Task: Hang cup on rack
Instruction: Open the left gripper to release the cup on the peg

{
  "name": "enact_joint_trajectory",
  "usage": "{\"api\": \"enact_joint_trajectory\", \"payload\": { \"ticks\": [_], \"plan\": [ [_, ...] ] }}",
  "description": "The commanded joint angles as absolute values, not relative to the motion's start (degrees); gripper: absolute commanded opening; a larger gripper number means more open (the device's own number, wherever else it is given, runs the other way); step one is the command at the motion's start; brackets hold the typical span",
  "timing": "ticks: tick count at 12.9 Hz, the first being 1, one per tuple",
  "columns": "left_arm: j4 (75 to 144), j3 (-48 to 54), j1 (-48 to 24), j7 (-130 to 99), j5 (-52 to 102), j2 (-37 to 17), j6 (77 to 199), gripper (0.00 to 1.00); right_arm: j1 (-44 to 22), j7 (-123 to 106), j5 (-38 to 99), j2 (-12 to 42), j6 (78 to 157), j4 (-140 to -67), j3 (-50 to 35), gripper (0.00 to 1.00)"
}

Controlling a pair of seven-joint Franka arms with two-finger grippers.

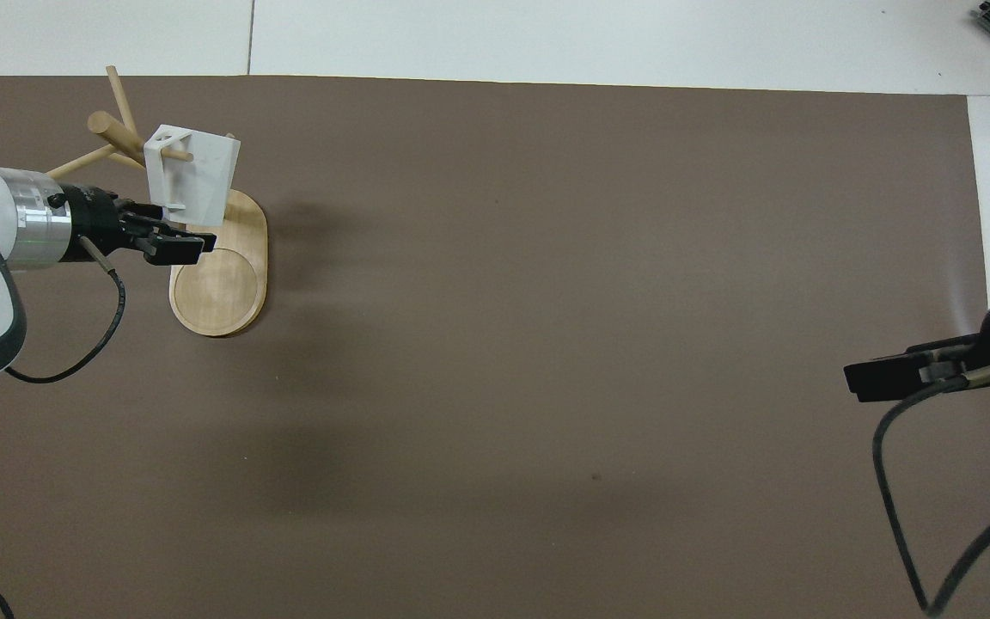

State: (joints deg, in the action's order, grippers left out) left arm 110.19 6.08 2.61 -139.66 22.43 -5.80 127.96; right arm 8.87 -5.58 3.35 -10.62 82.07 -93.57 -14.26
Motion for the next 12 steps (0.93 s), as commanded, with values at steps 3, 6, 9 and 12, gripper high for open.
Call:
{"api": "enact_joint_trajectory", "payload": {
  "ticks": [3,6,9,12],
  "plan": [
    [108.20,6.24,3.25,-128.18,17.06,-2.99,118.85,1.00,10.54,-5.45,4.48,-11.60,85.77,-95.27,-13.71,1.00],
    [108.19,6.33,2.73,-112.03,13.28,0.43,115.94,1.00,10.99,-5.27,4.48,-11.60,86.48,-95.27,-13.71,1.00],
    [108.28,6.33,3.16,-94.90,13.18,2.63,112.60,1.00,11.07,-5.10,4.48,-11.60,86.84,-95.27,-13.62,1.00],
    [108.28,6.42,2.55,-73.62,13.10,4.92,108.38,1.00,12.65,-5.36,3.96,-11.51,88.14,-95.45,-13.45,1.00]
  ]
}}
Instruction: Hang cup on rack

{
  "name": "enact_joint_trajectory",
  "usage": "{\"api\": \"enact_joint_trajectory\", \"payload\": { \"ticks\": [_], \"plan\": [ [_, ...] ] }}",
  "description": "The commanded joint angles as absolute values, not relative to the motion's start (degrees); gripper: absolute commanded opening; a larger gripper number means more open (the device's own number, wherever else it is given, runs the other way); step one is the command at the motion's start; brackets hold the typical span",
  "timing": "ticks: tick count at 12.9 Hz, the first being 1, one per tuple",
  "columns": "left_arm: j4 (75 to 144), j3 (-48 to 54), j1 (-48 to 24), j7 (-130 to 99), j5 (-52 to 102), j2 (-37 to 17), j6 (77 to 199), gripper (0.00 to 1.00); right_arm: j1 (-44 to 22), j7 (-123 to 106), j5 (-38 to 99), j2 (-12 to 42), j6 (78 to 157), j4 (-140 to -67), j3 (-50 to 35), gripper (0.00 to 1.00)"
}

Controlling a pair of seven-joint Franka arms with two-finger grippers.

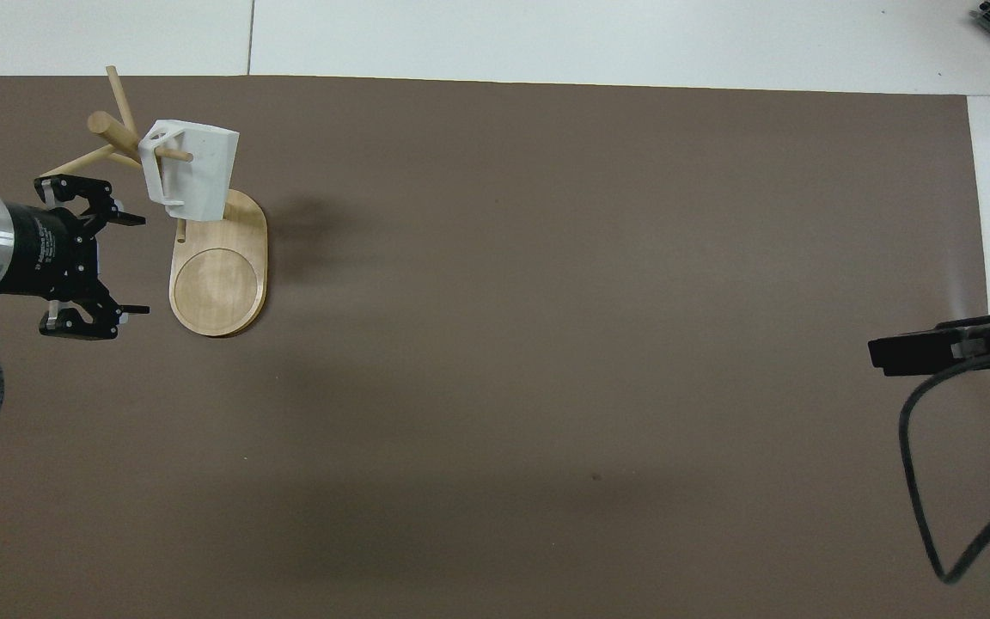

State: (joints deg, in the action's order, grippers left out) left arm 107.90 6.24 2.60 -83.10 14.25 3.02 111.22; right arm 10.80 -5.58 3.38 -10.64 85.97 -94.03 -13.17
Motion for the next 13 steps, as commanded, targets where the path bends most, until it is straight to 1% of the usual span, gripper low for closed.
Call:
{"api": "enact_joint_trajectory", "payload": {
  "ticks": [1,5,9,13],
  "plan": [
    [108.19,6.42,2.55,-67.39,13.10,5.44,107.93,1.00,12.74,-5.36,3.43,-11.34,89.20,-95.36,-13.45,1.00],
    [107.67,6.59,2.29,-45.49,10.65,6.50,104.51,1.00,13.71,-5.19,3.34,-11.34,89.91,-95.36,-13.45,1.00],
    [104.33,7.03,1.58,-26.69,7.30,5.80,102.40,1.00,14.06,-4.83,3.52,-11.25,89.74,-95.36,-13.45,1.00],
    [97.32,7.03,1.49,-10.40,5.10,4.14,96.34,1.00,14.33,-4.92,3.69,-11.34,88.94,-95.36,-13.45,1.00]
  ]
}}
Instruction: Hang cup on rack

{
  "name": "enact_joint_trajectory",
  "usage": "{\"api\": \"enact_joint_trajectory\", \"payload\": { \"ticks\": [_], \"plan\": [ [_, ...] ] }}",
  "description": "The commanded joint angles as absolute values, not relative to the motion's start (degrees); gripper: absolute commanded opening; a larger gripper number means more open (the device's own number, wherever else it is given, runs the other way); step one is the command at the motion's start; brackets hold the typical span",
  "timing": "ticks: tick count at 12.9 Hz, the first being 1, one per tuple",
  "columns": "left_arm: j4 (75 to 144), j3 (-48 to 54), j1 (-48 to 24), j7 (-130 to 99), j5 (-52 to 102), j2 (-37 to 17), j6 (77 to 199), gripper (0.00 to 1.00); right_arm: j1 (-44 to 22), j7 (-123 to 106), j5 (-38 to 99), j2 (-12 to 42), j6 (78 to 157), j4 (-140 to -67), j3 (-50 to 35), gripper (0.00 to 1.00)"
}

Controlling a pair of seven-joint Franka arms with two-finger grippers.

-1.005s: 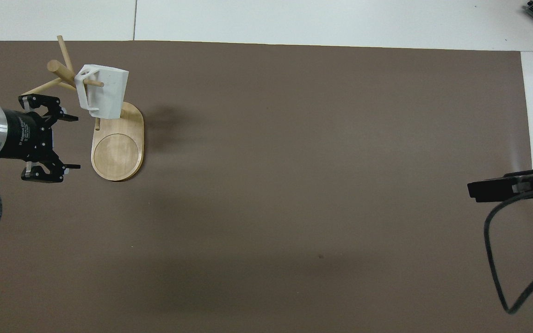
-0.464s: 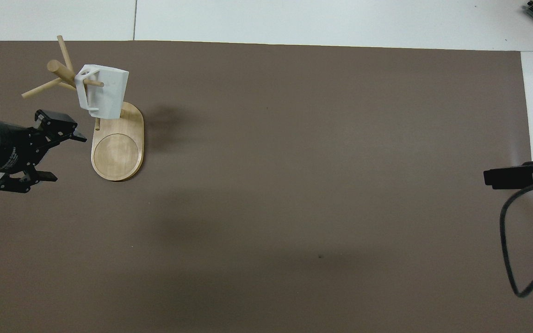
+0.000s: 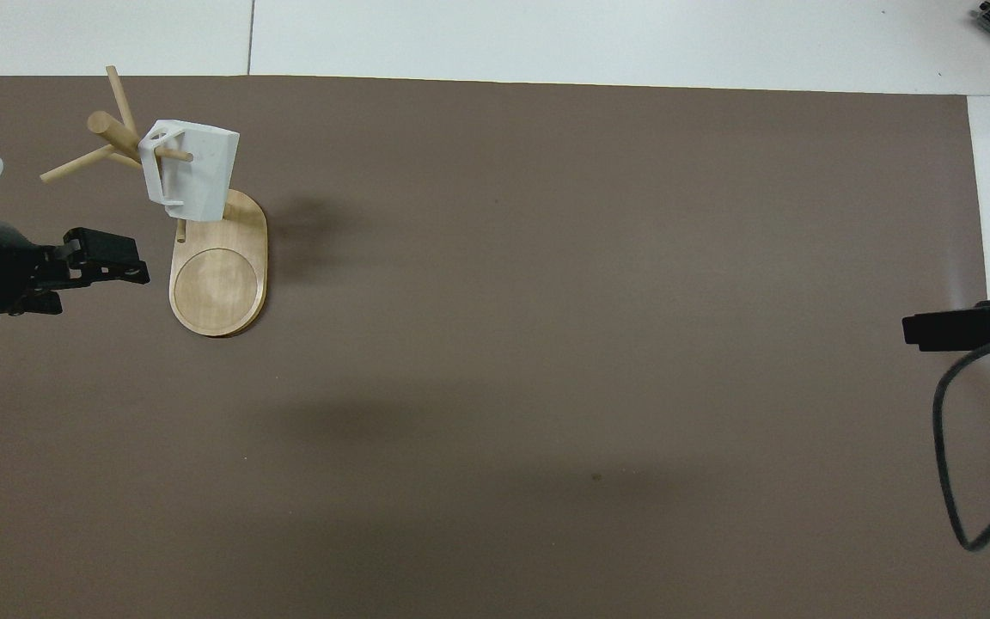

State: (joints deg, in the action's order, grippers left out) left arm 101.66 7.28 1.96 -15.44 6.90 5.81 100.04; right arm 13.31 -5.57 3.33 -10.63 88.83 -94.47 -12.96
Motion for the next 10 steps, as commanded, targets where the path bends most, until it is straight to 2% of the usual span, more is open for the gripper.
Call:
{"api": "enact_joint_trajectory", "payload": {
  "ticks": [1,4,10],
  "plan": [
    [94.86,7.03,1.49,-7.15,5.01,2.91,94.68,1.00,14.33,-4.92,3.69,-11.34,88.86,-95.36,-13.45,1.00],
    [88.78,7.03,1.49,-1.16,4.40,0.88,90.45,1.00,14.33,-4.92,3.69,-11.43,88.86,-95.36,-13.45,1.00],
    [87.28,5.99,-2.18,0.88,0.35,1.84,86.67,1.00,14.33,-4.92,3.69,-11.43,88.86,-95.36,-13.53,1.00]
  ]
}}
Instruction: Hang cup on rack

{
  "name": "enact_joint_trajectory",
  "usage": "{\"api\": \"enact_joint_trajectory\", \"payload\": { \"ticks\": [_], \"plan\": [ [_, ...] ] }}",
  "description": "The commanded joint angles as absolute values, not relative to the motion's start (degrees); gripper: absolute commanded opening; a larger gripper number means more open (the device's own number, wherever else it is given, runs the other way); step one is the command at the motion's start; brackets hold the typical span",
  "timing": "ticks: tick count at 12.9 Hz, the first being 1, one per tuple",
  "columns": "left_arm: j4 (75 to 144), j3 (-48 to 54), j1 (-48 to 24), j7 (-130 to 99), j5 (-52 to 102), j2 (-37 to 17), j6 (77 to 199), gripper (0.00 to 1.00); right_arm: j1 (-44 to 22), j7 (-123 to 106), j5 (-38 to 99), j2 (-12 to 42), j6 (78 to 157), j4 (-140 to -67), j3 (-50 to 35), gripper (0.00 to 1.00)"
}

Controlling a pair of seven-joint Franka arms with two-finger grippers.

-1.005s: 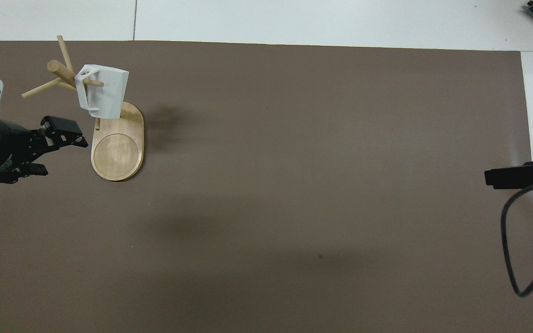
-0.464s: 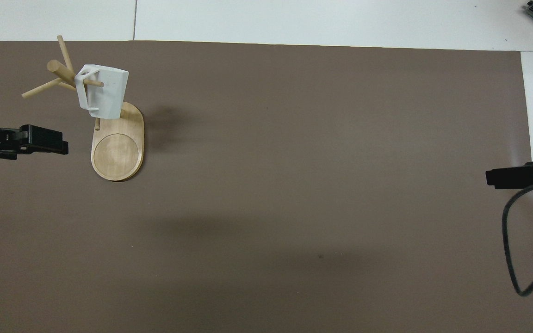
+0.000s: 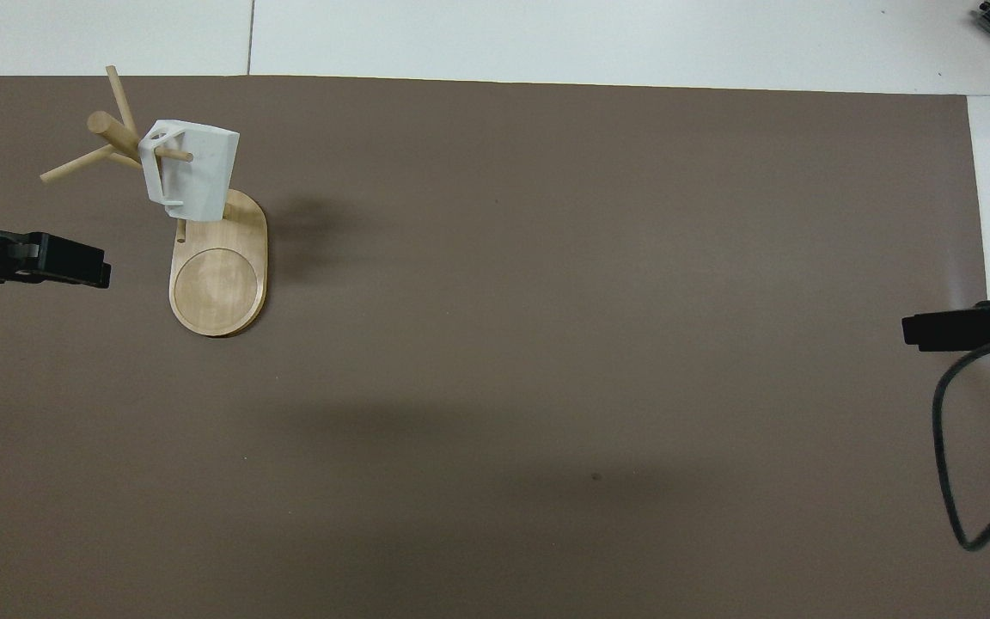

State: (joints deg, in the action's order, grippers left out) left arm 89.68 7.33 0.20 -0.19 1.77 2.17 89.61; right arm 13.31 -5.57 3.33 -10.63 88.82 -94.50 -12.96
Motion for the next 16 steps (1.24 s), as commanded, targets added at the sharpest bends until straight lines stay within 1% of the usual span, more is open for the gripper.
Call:
{"api": "enact_joint_trajectory", "payload": {
  "ticks": [1,3,10,12,16],
  "plan": [
    [87.28,4.50,-4.20,0.88,0.35,2.11,86.31,1.00,14.33,-4.92,3.69,-11.43,88.86,-95.36,-13.45,1.00],
    [87.36,0.89,-7.28,0.97,0.70,3.42,84.82,1.00,14.33,-4.92,3.69,-11.43,88.86,-95.36,-13.45,1.00],
    [88.24,0.97,-6.33,1.32,0.70,4.04,82.88,1.00,14.33,-4.92,3.69,-11.43,88.86,-95.36,-13.45,1.00],
    [89.38,0.88,-5.98,1.49,0.70,4.57,83.23,1.00,14.33,-4.92,3.69,-11.43,88.86,-95.36,-13.45,1.00],
    [89.73,0.88,-4.58,5.52,0.79,4.75,83.32,1.00,14.33,-4.92,3.69,-11.43,88.86,-95.36,-13.45,1.00]
  ]
}}
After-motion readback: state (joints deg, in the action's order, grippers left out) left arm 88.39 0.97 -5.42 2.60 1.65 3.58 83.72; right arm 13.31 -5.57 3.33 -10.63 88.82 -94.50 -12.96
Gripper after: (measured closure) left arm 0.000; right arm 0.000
